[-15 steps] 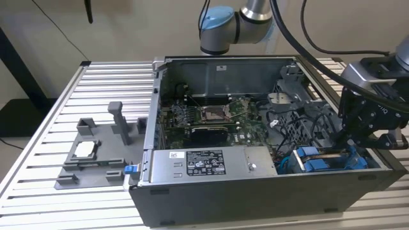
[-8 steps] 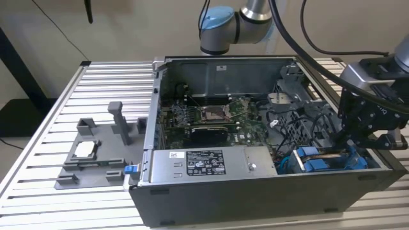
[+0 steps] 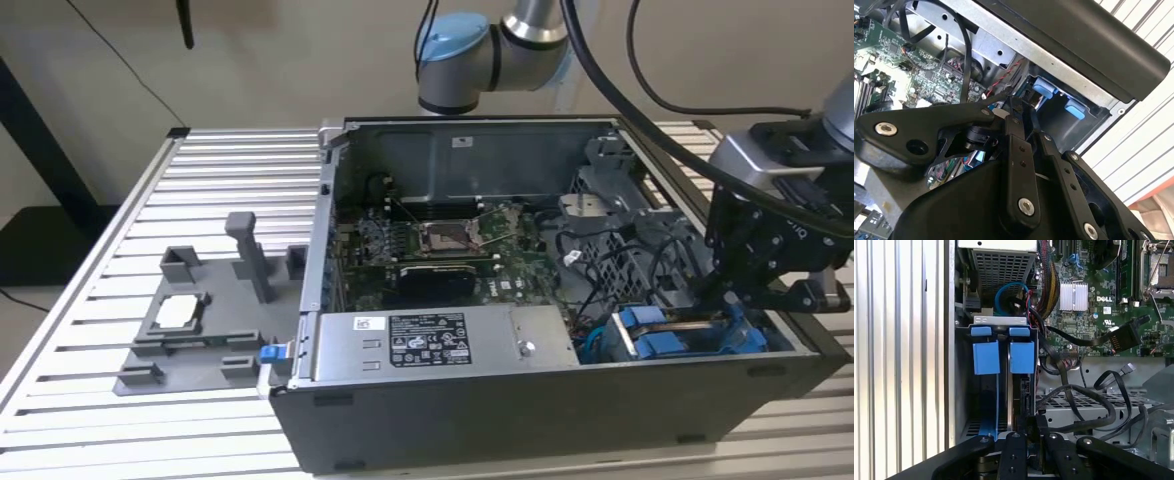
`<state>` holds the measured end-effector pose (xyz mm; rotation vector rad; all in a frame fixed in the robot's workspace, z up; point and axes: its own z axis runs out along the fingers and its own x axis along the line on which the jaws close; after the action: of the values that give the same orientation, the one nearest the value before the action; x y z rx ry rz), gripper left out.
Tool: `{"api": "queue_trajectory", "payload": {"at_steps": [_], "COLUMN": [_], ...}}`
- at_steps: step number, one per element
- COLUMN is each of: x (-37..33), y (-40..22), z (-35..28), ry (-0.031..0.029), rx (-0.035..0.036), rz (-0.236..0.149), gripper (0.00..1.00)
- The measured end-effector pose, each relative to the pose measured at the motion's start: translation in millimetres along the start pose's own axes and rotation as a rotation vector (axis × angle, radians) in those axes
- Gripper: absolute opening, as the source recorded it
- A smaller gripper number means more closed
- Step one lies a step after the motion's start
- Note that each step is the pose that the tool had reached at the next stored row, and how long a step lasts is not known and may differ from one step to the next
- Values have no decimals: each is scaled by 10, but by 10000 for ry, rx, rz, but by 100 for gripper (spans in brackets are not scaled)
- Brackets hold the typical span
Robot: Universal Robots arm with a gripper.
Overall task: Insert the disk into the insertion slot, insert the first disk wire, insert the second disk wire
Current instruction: 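Insert the first disk wire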
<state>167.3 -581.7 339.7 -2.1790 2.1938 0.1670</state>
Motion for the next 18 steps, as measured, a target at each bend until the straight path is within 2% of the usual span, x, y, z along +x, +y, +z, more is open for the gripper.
{"api": "queue_trajectory", "payload": {"at_steps": [18], "x": [-4], "y": [0], "z": [-5], "ry": [-23], "rx": [3], "rz": [26], "gripper": [19]}}
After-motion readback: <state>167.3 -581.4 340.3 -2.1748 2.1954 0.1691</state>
